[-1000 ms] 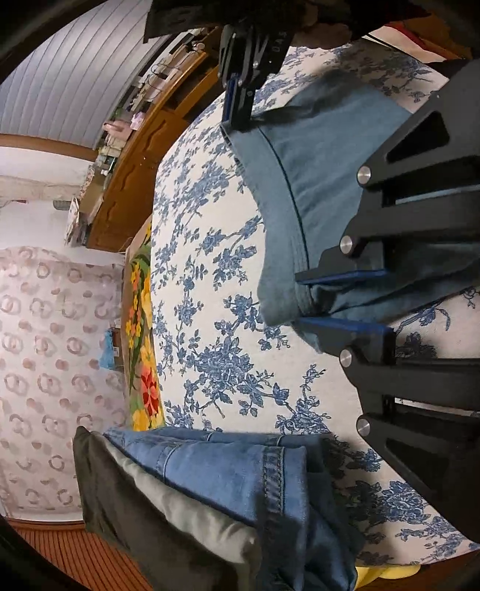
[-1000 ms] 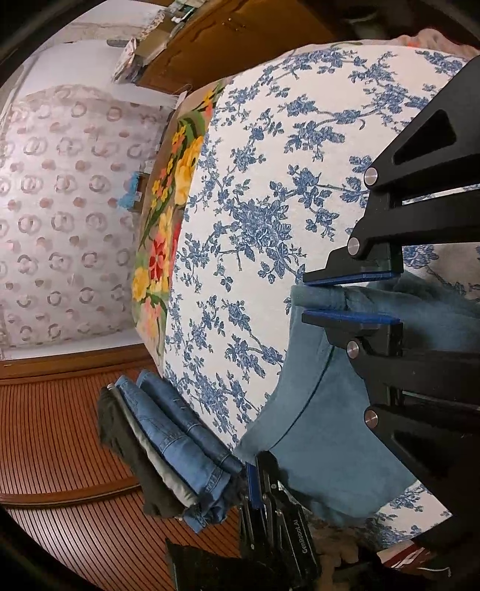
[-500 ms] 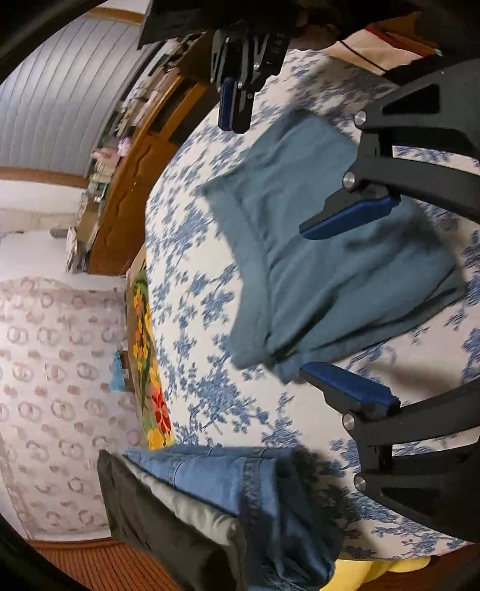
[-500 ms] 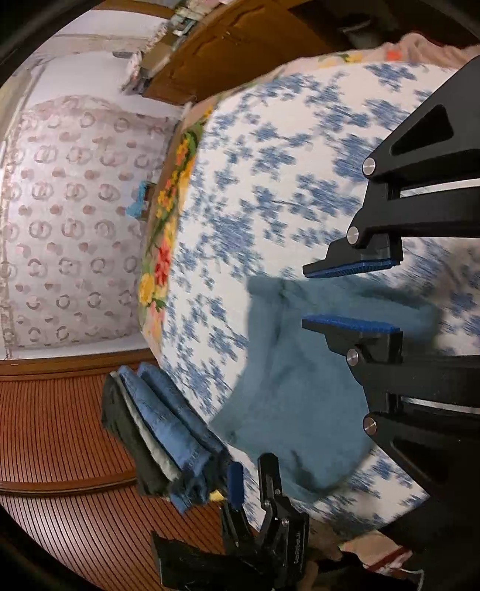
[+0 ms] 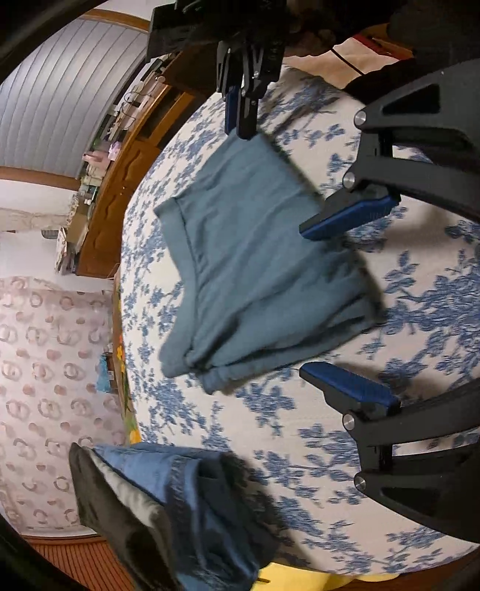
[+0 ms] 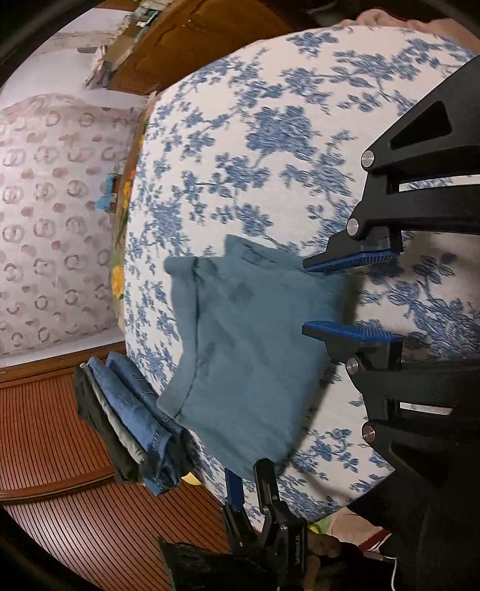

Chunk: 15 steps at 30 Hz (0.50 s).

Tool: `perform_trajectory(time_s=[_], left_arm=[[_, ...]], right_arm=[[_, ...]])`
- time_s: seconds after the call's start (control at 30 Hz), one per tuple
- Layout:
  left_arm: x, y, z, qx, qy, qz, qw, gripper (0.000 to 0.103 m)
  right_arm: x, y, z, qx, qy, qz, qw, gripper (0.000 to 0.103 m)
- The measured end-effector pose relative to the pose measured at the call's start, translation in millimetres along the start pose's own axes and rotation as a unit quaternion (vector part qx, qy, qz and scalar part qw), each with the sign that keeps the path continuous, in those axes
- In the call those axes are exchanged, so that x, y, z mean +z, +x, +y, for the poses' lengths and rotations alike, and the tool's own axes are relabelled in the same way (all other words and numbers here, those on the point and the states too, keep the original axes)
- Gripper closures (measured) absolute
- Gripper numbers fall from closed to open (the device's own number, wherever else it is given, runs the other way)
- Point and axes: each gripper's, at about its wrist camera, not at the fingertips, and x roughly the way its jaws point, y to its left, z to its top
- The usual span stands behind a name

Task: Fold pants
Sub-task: 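Close both grippers on the folded edge of the shorts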

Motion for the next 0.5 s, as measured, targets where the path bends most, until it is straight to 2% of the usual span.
perform_trajectory(time_s=[0.5], left_arm=[[-12, 3, -1, -0.002, -0.018, 0.001, 0.9998, 0.034]], right_arm=[[-8, 6, 1, 0.003, 0.006, 0.0, 1.0, 0.075]])
